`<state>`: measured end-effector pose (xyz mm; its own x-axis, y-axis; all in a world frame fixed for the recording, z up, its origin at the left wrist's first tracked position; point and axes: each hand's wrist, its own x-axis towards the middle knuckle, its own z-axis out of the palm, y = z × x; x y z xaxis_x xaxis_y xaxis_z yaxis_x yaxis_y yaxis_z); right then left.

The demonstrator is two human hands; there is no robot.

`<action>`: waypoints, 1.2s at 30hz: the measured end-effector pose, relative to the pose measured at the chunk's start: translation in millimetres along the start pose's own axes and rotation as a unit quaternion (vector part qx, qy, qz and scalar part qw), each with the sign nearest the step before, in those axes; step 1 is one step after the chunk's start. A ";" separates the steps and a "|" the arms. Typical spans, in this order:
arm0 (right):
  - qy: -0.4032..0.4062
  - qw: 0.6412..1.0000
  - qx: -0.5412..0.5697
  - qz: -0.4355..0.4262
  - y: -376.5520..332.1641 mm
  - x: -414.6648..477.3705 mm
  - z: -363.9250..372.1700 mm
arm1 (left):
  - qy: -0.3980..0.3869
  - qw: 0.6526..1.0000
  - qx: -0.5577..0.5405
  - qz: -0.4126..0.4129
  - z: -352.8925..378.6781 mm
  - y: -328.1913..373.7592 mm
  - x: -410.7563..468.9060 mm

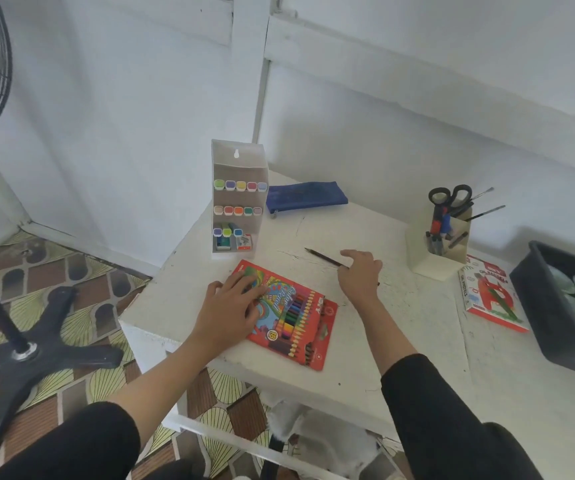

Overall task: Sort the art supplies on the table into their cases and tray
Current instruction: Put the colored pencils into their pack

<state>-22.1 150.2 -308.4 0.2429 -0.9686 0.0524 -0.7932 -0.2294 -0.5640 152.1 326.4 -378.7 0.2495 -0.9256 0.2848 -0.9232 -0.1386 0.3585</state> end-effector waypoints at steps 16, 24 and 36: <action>0.061 0.994 0.035 -0.079 24.8 0.3 5.6 | -0.006 1.000 -0.003 -0.005 0.9 0.1 2.0; 0.143 0.951 0.265 0.066 33.0 -59.8 -28.5 | 0.004 1.000 0.010 -0.001 3.0 -1.1 0.9; 0.198 0.768 0.538 0.286 37.0 -101.9 -4.6 | 0.002 1.000 0.011 0.008 -2.3 2.9 0.1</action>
<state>-78.7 240.0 -330.9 -0.3318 -0.8834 -0.3309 0.2658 0.2491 -0.9313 150.2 326.7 -375.6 0.2363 -0.9260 0.2945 -0.9332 -0.1318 0.3344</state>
